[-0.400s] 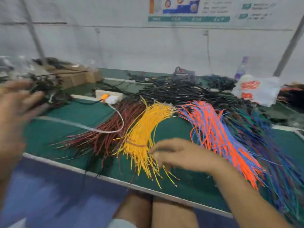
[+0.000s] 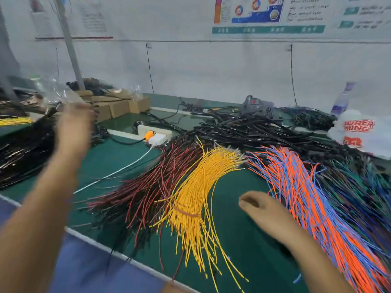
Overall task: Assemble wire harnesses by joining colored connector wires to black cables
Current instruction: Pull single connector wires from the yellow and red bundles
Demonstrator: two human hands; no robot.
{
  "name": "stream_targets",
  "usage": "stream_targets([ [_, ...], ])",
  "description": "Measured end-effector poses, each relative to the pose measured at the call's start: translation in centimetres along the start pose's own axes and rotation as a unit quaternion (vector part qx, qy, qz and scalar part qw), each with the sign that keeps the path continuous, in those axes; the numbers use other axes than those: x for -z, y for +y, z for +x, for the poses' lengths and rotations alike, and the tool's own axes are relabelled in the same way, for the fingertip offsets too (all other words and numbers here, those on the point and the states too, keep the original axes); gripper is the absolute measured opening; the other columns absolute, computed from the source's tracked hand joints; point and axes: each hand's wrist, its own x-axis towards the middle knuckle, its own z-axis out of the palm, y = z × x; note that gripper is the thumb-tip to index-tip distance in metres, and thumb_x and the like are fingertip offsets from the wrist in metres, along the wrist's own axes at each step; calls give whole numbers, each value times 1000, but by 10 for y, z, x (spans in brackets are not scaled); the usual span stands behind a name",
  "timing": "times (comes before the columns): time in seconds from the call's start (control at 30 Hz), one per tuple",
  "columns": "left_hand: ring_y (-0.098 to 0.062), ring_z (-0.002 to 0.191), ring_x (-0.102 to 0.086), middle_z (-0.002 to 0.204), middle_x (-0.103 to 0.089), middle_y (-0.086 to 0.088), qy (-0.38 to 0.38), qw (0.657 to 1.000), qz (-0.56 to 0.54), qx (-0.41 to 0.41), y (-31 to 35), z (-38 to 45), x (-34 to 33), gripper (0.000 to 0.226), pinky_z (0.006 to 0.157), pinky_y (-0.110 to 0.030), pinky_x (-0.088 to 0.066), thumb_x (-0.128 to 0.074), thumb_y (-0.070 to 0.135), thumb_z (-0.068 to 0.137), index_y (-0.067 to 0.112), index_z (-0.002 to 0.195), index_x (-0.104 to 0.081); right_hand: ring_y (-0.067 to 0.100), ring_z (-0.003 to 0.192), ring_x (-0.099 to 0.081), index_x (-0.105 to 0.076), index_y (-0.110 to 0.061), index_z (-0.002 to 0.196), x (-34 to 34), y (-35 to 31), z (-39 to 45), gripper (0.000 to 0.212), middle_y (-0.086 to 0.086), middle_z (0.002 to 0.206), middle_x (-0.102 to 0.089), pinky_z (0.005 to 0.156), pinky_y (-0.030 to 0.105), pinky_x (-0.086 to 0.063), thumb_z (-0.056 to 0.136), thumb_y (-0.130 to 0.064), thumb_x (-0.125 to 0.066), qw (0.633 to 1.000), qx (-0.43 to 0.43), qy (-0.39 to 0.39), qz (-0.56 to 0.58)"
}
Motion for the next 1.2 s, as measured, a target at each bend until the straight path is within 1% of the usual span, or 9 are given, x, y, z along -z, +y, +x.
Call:
stream_targets([
  [0.13,-16,105,-55,118,-59,-1,-303,928,198,-86,-7,-58,-135,26,89,-31,-44,-53,28,94,23,118,-62,6,105,-57,-68,-28,109,-23,-4,21,23,-17,99,-59,92,24,-41,90,-39,-58,1000,13,-3,-22],
  [0.2,-27,138,-30,148,-37,-11,-335,881,324,-84,-30,-67,-179,46,114,-44,-24,-45,40,96,25,140,-44,10,116,-52,-62,-31,121,-34,-7,33,32,-12,115,-57,102,30,-39,92,-42,-56,1000,6,4,-31],
  [0.3,-30,148,-4,161,-9,-11,-284,828,472,-106,-67,-91,-210,60,117,-53,-3,-24,50,97,28,152,-15,14,128,-42,-48,-31,136,-52,-8,51,43,-7,135,-48,109,36,-32,95,-45,-50,996,-33,56,-53],
  [0.53,-28,148,-7,160,-15,-12,-257,852,435,-140,-72,-93,-206,58,117,-50,-5,-28,47,97,28,151,-18,23,139,-30,-35,-23,145,-62,10,92,52,4,149,-36,115,41,-23,99,-47,-34,965,-127,107,-203],
  [0.7,-24,148,4,161,-7,-11,-152,929,322,-99,-64,-94,-200,52,119,-45,1,-41,34,95,17,143,-39,28,128,-47,-48,-15,137,-36,41,93,47,9,138,-51,106,38,-35,99,-40,-40,954,-150,142,-219],
  [0.87,-37,145,-12,159,-8,-20,-170,935,303,66,-49,-85,-195,63,117,-47,-16,-46,36,92,10,147,-30,31,121,-49,-57,-14,130,-35,42,87,41,10,128,-56,102,39,-37,96,-36,-49,964,-113,127,-202],
  [1.0,-34,97,-55,123,-58,-23,-174,960,107,193,-41,-31,-179,37,82,-36,-41,-48,30,88,5,114,-59,33,117,-50,-64,-13,122,-39,34,85,34,10,125,-58,101,41,-37,96,-31,-53,971,-81,140,-175],
  [1.13,-29,59,-43,102,-55,-33,-140,957,155,202,-52,11,-157,18,56,-29,-27,-52,20,88,4,87,-62,24,118,-47,-62,-20,124,-45,29,84,34,2,125,-55,101,38,-35,97,-35,-49,976,-27,109,-187],
  [1.2,-25,66,-47,93,-53,-25,-205,942,173,200,-57,10,-163,22,61,-31,-34,-54,30,90,10,81,-59,22,118,-46,-62,-21,124,-45,29,83,33,-1,124,-54,101,37,-35,97,-35,-50,979,-12,104,-176],
])
